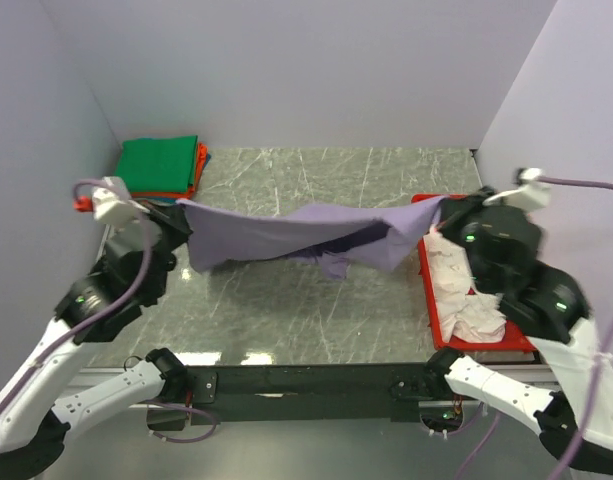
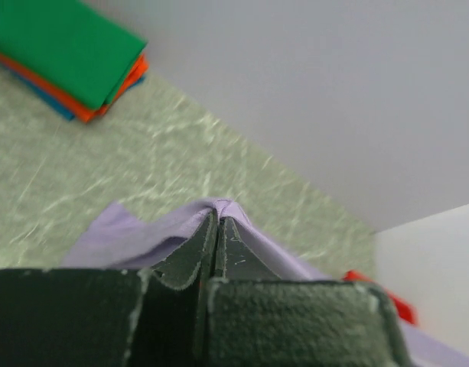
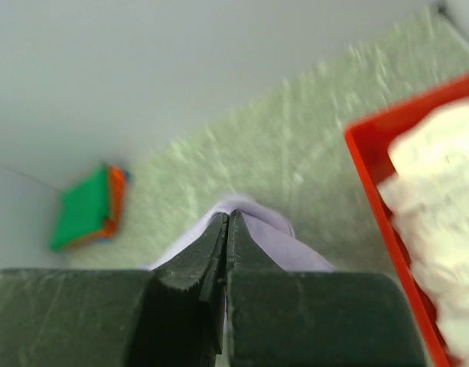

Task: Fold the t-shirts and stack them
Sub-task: Flatten the tshirt out, then fold the tshirt

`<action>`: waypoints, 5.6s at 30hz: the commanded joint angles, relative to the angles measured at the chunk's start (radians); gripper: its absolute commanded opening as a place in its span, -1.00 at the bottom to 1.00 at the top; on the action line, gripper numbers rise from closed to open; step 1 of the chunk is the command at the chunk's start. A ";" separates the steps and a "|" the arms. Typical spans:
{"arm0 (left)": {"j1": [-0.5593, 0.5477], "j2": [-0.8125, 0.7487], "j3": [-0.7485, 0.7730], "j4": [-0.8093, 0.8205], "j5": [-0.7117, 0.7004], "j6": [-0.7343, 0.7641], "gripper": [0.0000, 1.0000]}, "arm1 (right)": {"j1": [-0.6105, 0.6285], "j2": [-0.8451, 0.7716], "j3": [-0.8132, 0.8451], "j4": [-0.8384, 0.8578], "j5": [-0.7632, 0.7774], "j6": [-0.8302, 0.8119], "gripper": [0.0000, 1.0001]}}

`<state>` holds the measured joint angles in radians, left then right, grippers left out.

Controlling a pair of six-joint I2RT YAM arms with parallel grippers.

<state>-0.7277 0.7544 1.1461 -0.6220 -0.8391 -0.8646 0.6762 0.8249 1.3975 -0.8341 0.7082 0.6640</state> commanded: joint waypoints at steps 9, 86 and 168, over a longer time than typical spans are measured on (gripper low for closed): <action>0.007 -0.021 0.271 0.206 -0.066 0.292 -0.99 | -0.009 0.071 0.385 0.123 0.005 -0.230 -1.00; 0.835 0.171 -0.710 0.677 0.505 -0.215 -0.99 | -0.388 0.398 -0.859 0.832 -0.796 0.106 0.08; 0.691 0.772 -0.264 0.406 0.318 -0.321 -0.71 | -0.494 0.586 -0.499 0.606 -0.842 0.022 -1.00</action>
<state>-0.0338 1.5097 0.8242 -0.1932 -0.4843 -1.1690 0.2085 1.3861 0.8326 -0.2852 -0.1028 0.7044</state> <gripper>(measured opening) 0.135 0.009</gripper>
